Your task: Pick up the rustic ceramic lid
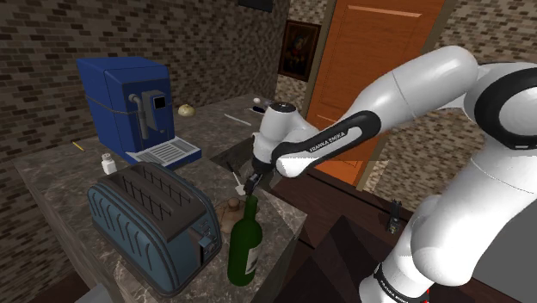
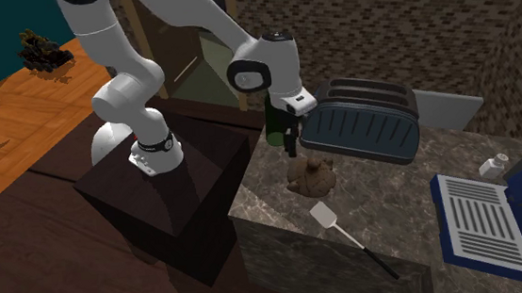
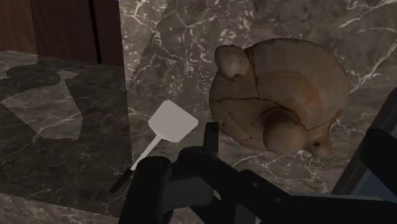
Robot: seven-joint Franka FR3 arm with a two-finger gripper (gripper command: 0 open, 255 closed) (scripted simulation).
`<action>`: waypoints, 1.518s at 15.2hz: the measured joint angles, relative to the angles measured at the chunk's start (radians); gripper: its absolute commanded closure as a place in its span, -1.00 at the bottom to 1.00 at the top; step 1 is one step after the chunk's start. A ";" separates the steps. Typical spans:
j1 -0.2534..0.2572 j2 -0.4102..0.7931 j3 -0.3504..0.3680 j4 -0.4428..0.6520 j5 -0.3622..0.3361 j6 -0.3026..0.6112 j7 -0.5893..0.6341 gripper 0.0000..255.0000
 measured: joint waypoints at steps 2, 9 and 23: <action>0.003 0.077 0.006 0.034 -0.026 0.055 0.021 -1.00; 0.030 0.283 0.000 0.138 -0.116 0.181 0.094 -1.00; 0.047 0.368 -0.028 0.148 -0.165 0.256 0.133 1.00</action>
